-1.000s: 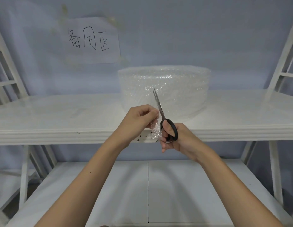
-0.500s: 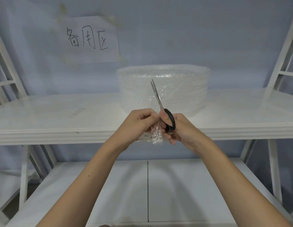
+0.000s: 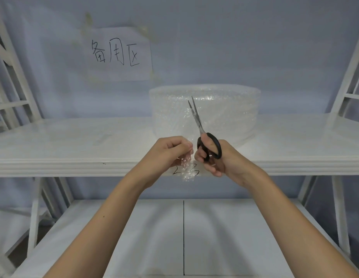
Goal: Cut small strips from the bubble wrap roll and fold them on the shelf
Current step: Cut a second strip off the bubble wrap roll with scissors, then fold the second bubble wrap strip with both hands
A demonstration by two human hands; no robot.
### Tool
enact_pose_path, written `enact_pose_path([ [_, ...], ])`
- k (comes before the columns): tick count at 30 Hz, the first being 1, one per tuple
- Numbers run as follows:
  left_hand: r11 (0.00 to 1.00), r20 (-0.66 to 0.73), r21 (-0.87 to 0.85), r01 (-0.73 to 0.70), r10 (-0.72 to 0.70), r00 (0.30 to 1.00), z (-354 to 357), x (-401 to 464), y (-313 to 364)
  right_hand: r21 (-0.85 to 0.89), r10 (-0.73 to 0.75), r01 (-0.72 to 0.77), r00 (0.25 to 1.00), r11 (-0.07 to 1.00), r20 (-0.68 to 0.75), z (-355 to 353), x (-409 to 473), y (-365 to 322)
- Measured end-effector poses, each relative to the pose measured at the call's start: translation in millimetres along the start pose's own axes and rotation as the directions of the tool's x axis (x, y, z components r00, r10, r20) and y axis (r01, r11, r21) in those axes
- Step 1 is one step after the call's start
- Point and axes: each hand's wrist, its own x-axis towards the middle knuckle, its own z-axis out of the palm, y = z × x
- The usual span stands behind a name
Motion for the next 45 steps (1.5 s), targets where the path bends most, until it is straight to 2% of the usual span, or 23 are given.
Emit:
enact_pose_path([
  [5, 1.0, 0.009, -0.008, -0.001, 0.001, 1.0, 4, -3, 1, -0.046, -0.006, 0.004, 0.999, 0.999, -0.044, 1, 3, -8],
  [9, 1.0, 0.037, 0.006, -0.009, 0.009, 0.999, 7, -4, 2, -0.015, -0.025, 0.024, 0.995, 1.0, -0.096, 2, 7, -12],
  [13, 0.997, -0.032, -0.07, -0.008, 0.006, 0.999, 1, -3, -3, 0.066, -0.066, 0.081, 0.978, 0.995, -0.198, 2, 7, -22],
  [15, 0.997, -0.066, -0.079, -0.003, -0.003, 0.998, -2, -1, -5, 0.136, -0.078, 0.131, 0.939, 0.982, -0.336, -6, 6, -26],
  [17, 0.997, -0.092, -0.077, 0.003, -0.01, 0.996, -5, 1, -6, 0.141, -0.032, 0.116, 0.871, 0.983, -0.49, -20, 3, -27],
  [20, 0.997, -0.121, -0.073, 0.001, -0.01, 0.993, -7, 3, -7, 0.034, 0.055, -0.043, 0.746, 0.998, -0.664, -50, 0, -19],
  [23, 0.997, -0.138, -0.071, -0.025, 0.015, 0.99, -7, 6, -7, 0.0, 0.13, -0.191, 0.668, 0.982, -0.733, -80, -1, -9],
  [25, 0.997, -0.149, -0.064, -0.044, 0.034, 0.988, -8, 7, -8, -0.074, 0.127, -0.282, 0.63, 0.956, -0.766, -96, -3, -6],
  [27, 0.997, -0.156, -0.051, -0.061, 0.052, 0.986, -8, 9, -9, -0.235, 0.091, -0.416, 0.628, 0.879, -0.773, -107, -4, -5],
  [29, 0.997, -0.161, -0.041, -0.072, 0.064, 0.985, -9, 11, -11, -0.371, 0.106, -0.541, 0.658, 0.755, -0.745, -115, -3, -6],
  [31, 0.997, -0.16, -0.037, -0.075, 0.068, 0.985, -9, 12, -12, -0.429, 0.19, -0.622, 0.685, 0.655, -0.704, -121, 1, -8],
  [34, 0.996, -0.15, -0.021, -0.085, 0.081, 0.985, -9, 13, -13, -0.489, 0.263, -0.702, 0.674, 0.518, -0.69, -125, 8, -11],
  [37, 0.996, -0.14, 0.007, -0.084, 0.084, 0.987, -12, 11, -12, -0.616, 0.114, -0.739, 0.661, 0.272, -0.742, -127, 11, -10],
  [38, 0.997, -0.136, 0.012, -0.082, 0.083, 0.987, -13, 11, -13, -0.629, 0.074, -0.74, 0.66, 0.238, -0.748, -128, 12, -9],
  [40, 0.997, -0.134, 0.018, -0.074, 0.075, 0.988, -16, 10, -13, -0.631, 0.062, -0.739, 0.659, 0.236, -0.749, -130, 13, -9],
  [42, 0.998, -0.135, 0.02, -0.066, 0.068, 0.989, -18, 9, -14, -0.601, 0.114, -0.757, 0.642, 0.258, -0.759, -130, 13, -9],
  [45, 0.998, -0.137, 0.026, -0.058, 0.061, 0.989, -20, 8, -14, -0.585, 0.24, -0.783, 0.622, 0.211, -0.745, -132, 17, -8],
])
